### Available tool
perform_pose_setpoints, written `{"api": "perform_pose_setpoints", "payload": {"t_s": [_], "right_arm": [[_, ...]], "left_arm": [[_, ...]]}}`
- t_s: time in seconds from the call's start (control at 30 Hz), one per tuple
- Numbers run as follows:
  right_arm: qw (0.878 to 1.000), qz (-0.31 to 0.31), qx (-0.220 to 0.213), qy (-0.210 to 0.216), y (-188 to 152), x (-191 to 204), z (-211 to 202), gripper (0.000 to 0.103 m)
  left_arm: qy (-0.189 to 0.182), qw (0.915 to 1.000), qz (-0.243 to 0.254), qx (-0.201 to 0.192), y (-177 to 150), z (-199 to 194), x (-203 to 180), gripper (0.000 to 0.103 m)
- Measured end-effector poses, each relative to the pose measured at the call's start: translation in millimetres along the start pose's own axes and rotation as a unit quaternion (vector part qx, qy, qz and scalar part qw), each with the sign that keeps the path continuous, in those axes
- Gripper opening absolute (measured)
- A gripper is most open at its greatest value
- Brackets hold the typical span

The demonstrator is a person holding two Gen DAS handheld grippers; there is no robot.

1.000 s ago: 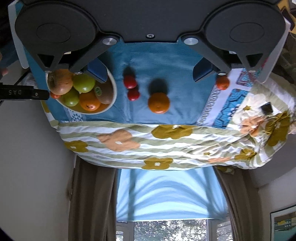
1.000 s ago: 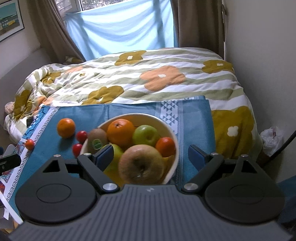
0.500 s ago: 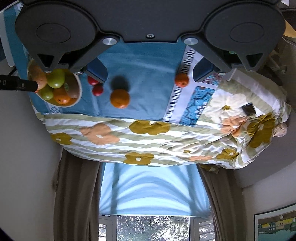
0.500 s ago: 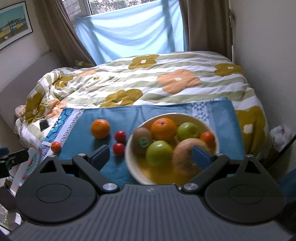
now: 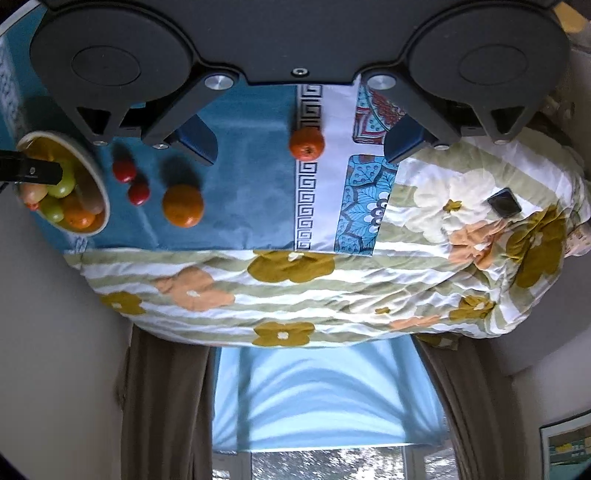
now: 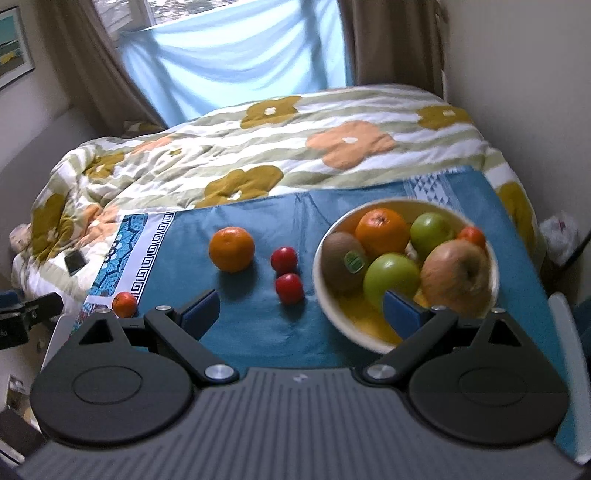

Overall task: Organize fruits
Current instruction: 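Withdraw both tools and move the left tool toward another small mandarin, then grasp the small mandarin with the left tool while the right tool grasps a cherry tomato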

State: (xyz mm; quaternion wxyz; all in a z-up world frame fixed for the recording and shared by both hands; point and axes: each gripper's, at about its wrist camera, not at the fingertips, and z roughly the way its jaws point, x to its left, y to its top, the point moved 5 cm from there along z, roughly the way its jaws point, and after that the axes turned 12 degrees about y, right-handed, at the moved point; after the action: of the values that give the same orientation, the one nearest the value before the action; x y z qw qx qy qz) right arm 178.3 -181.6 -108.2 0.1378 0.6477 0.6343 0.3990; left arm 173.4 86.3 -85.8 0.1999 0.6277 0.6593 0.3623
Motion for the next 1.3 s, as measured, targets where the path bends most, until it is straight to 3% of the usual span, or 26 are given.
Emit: {"api": "perform_pose_setpoints", "payload": {"t_s": [0.37,0.73,0.97,1.13,1.3], "right_arm": [[0.997,0.057,0.008,-0.06,-25.9,15.2,52.2,0.103],[0.992,0.084,0.018,-0.094,-39.1,20.4,87.9,0.103],[0.99,0.09,0.018,-0.107,-37.0,18.9,104.8,0.103],[0.989,0.092,0.018,-0.114,-35.0,19.3,117.7,0.095],[0.987,0.091,0.011,-0.129,-32.5,19.6,126.4,0.086]], "left_arm": [[-0.051,0.9954,0.075,0.03,-12.6,75.4,7.5,0.081],[-0.085,0.9888,0.114,0.047,-16.5,119.0,-1.6,0.075],[-0.098,0.9849,0.127,0.066,-22.4,134.1,-7.2,0.059],[-0.116,0.981,0.136,0.075,-25.5,138.7,-12.5,0.044],[-0.122,0.9796,0.142,0.073,-24.7,139.5,-12.4,0.043]]}}
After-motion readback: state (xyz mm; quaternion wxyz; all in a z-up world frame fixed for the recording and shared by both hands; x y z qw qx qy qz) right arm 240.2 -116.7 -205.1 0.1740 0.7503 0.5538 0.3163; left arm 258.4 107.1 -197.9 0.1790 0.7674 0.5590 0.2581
